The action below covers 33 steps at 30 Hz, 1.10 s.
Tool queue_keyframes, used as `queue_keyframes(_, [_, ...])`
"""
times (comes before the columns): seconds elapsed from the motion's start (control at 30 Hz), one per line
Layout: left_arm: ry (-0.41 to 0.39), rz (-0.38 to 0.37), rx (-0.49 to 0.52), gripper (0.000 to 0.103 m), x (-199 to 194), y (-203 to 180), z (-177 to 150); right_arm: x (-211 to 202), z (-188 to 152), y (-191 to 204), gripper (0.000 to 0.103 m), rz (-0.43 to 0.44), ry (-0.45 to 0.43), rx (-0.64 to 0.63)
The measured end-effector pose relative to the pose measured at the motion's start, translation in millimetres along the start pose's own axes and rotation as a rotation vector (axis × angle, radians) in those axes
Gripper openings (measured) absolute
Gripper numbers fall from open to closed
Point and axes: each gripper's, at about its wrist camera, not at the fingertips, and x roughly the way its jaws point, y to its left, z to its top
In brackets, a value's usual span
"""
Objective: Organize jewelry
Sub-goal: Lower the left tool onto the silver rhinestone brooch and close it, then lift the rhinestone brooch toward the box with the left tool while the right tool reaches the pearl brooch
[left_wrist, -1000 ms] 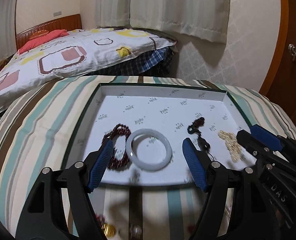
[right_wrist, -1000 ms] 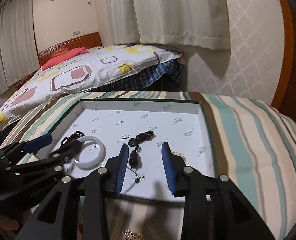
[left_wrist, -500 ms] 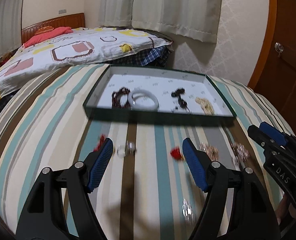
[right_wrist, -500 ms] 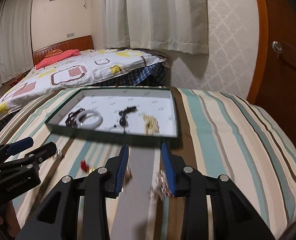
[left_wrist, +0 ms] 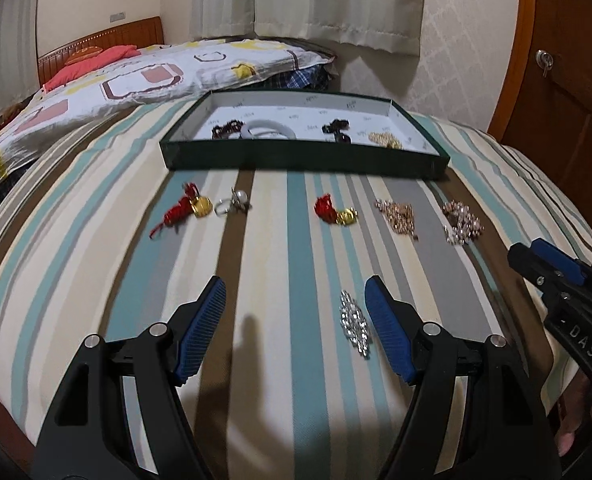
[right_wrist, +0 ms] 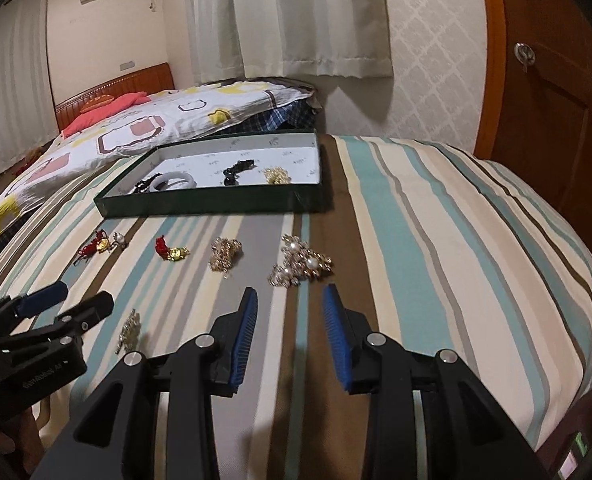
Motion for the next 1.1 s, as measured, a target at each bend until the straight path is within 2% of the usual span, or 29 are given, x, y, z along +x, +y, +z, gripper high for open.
queue_keyframes(0.37, [0.04, 0.011, 0.025, 0.068, 12.3, -11.2, -13.6, 1.6, -10.7, -2.7, 0.035, 0.015, 0.013, 0.021])
queue_keyframes(0.43, [0.054, 0.005, 0.03, 0.061, 16.1, -11.9, -15.0, 1.6, -10.9, -2.7, 0.035, 0.015, 0.012, 0.022])
queue_keyframes(0.57, [0.047, -0.002, 0.05, 0.057, 15.8, -14.9, -16.2, 1.7, -11.1, -2.7, 0.035, 0.014, 0.013, 0.022])
queue_keyframes(0.67, [0.043, -0.018, 0.057, 0.047, 15.5, -16.0, -15.9, 1.8, -11.1, -2.5, 0.035, 0.014, 0.014, 0.021])
queue_keyframes(0.83, [0.04, -0.039, 0.078, 0.024, 15.7, -19.4, -15.7, 2.4, -12.1, -1.4, 0.035, 0.015, 0.015, 0.02])
queue_keyframes(0.93, [0.039, -0.052, 0.08, 0.014, 16.8, -19.1, -14.8, 2.5, -12.8, -0.9, 0.035, 0.015, 0.015, 0.018])
queue_keyframes(1.1, [0.039, -0.062, 0.082, 0.013, 18.0, -17.3, -13.2, 2.5, -12.9, -0.5, 0.035, 0.014, 0.016, 0.018])
